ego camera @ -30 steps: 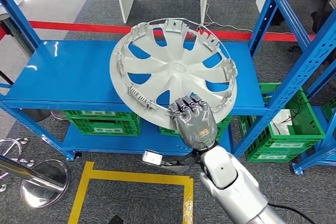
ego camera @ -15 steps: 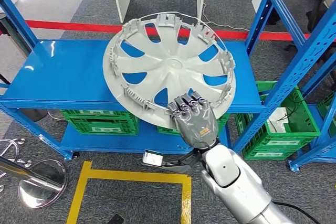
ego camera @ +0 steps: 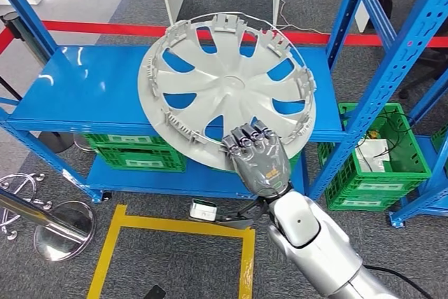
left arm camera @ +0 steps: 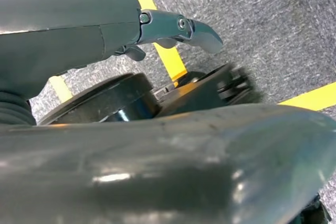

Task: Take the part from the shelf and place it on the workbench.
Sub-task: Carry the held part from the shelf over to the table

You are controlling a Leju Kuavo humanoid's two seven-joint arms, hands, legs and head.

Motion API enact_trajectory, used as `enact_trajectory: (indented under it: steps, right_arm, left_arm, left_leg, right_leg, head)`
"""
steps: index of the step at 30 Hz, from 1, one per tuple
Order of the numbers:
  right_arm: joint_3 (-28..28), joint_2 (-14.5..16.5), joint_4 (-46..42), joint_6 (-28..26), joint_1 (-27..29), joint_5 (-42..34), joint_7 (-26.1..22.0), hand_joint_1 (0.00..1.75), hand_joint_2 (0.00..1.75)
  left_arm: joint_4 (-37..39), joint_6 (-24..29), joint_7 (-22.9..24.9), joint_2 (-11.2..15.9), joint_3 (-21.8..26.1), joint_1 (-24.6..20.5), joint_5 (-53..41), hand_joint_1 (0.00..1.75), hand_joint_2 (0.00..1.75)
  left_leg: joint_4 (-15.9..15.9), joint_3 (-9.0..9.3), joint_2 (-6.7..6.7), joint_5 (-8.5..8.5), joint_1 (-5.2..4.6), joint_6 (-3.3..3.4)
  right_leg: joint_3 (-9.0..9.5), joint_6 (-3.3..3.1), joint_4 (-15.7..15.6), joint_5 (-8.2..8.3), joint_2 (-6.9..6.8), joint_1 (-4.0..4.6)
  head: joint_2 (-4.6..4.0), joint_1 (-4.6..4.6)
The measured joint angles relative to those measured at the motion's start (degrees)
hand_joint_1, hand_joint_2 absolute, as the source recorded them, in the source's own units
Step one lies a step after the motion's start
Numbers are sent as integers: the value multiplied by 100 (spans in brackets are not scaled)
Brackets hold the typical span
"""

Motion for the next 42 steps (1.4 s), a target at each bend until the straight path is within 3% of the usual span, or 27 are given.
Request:
enact_trajectory:
  steps: [2,3,6,7,9,11,12,13,14,16,18,20,22,23,25,27,28,29,30,32,34,37,38,39,42]
  right_arm:
    - [12,-5,-9,0,-24,0,19,175,175]
    - [17,-10,-13,0,-44,0,33,175,175]
    - [35,-29,-14,0,-103,0,90,175,175]
    - [44,-46,-14,0,-125,0,116,175,175]
    - [74,-110,-12,0,-206,0,192,175,175]
    - [122,-187,-6,0,-332,0,309,175,175]
    - [154,-223,-1,0,-396,0,373,175,175]
    - [193,-258,3,0,-456,0,437,175,175]
    - [236,-288,5,0,-512,0,494,175,175]
    - [320,-337,6,0,-629,0,598,175,175]
    - [400,-374,5,0,-748,0,697,175,175]
    - [485,-418,5,0,-846,0,800,175,175]
    - [584,-465,11,0,-945,0,911,175,175]
    - [635,-484,16,0,-997,0,967,175,175]
    - [726,-515,33,0,-1093,0,1078,175,175]
    - [833,-568,54,1,-1193,0,1204,175,175]
    - [901,-599,69,3,-1254,0,1284,175,175]
    - [974,-626,83,5,-1318,0,1368,175,175]
    - [1038,-643,93,8,-1374,0,1441,175,175]
    - [1138,-667,102,14,-1466,0,1552,175,175]
    - [1223,-691,102,25,-1563,0,1663,175,175]
    - [1405,-767,95,51,-1750,0,1949,175,175]
    - [1466,-803,86,62,-1799,0,2032,175,175]
    - [1516,-844,75,74,-1835,0,2087,175,175]
    - [1633,-945,50,105,-1895,0,2135,175,175]
  left_arm:
    - [0,-17,0,9,-2,-24,1,0,0]
    - [0,-25,0,14,-4,-37,4,0,0]
    - [-1,-44,0,17,-21,-61,16,0,0]
    - [-2,-50,0,15,-27,-70,19,0,0]
    - [-2,-54,8,14,-34,-109,27,0,0]
    - [-2,-35,56,17,-33,-164,41,0,0]
    - [-2,-24,92,17,-33,-187,56,0,0]
    - [-2,-16,133,20,-32,-203,84,0,0]
    - [-2,-15,167,22,-27,-215,129,0,0]
    - [-2,-28,235,28,1,-236,242,0,0]
    - [-2,-48,283,32,47,-264,346,0,0]
    - [-2,-87,305,49,99,-285,406,0,0]
    - [-2,-170,310,105,148,-295,445,0,0]
    - [-2,-223,312,139,173,-304,479,0,0]
    - [-1,-319,328,189,241,-331,591,0,0]
    - [17,-406,360,219,355,-356,759,0,0]
    - [30,-455,380,229,424,-366,853,0,0]
    - [40,-504,405,239,500,-377,950,0,0]
    - [46,-546,430,246,572,-390,1030,0,0]
    - [48,-597,464,258,705,-425,1139,0,0]
    - [50,-650,500,264,804,-462,1219,0,0]
    - [60,-797,632,259,974,-473,1445,0,0]
    - [65,-847,687,253,1035,-470,1519,0,0]
    - [70,-891,735,250,1093,-466,1569,0,0]
    - [88,-982,813,257,1210,-465,1632,0,0]
  left_leg:
    - [-782,432,25,260,-52,113]
    - [-1033,553,38,316,-80,149]
    - [-1221,561,53,406,-109,182]
    - [-1257,532,56,464,-96,198]
    - [-1310,430,64,593,-65,241]
    - [-1299,276,63,704,-74,269]
    - [-1294,200,62,757,-78,268]
    - [-1289,130,62,810,-80,265]
    - [-1281,65,61,856,-79,254]
    - [-1247,-46,58,928,-76,218]
    - [-1196,-149,56,995,-87,165]
    - [-1177,-220,53,1086,-94,112]
    - [-1167,-272,49,1109,-90,52]
    - [-1080,-315,49,998,-85,19]
    - [-569,-470,53,522,-64,-42]
    - [171,-631,54,77,-42,-82]
    - [397,-639,54,25,-34,-92]
    - [439,-564,54,92,-28,-94]
    - [270,-393,54,244,-24,-88]
    - [-464,126,54,478,-27,-55]
    - [-1075,484,50,460,-50,-4]
    - [-1257,475,50,488,-69,99]
    - [-1271,430,55,544,-62,149]
    - [-1288,377,60,606,-52,200]
    - [-1289,167,64,779,-68,273]
  right_leg:
    - [-40,18,-1,53,-28,22]
    - [-60,43,-5,88,-43,23]
    - [-115,161,-38,196,-69,4]
    - [-153,198,-23,156,-46,-1]
    - [-305,251,280,-184,30,-3]
    - [-520,283,973,-661,84,-7]
    - [-585,294,1290,-784,92,-8]
    - [-577,303,1457,-782,97,-8]
    - [-472,307,1421,-672,98,-9]
    - [2,294,780,-375,107,-11]
    - [477,262,48,-313,142,-4]
    - [612,220,-200,-350,167,15]
    - [545,135,-217,-275,143,4]
    - [502,77,-225,-225,126,-6]
    - [393,-4,-237,-119,88,-20]
    - [260,-27,-223,-23,64,-14]
    - [184,-24,-207,25,57,-12]
    - [105,-14,-187,69,52,-11]
    - [28,0,-163,110,49,-11]
    - [-90,46,-122,180,43,-3]
    - [-153,109,-110,264,26,8]
    - [-225,200,-124,372,19,0]
    - [-279,223,-72,286,33,-2]
    - [-349,245,83,99,53,-3]
    - [-614,272,1107,-656,91,-5]
  head:
    - [0,4]
    - [0,4]
    - [0,2]
    - [0,4]
    - [0,20]
    - [0,35]
    - [0,37]
    - [0,38]
    - [0,40]
    - [0,45]
    - [0,45]
    - [1,44]
    - [1,51]
    - [1,50]
    - [1,42]
    - [0,41]
    - [0,41]
    - [0,41]
    - [0,40]
    - [0,38]
    - [0,37]
    - [0,39]
    - [0,44]
    - [0,52]
    - [0,70]
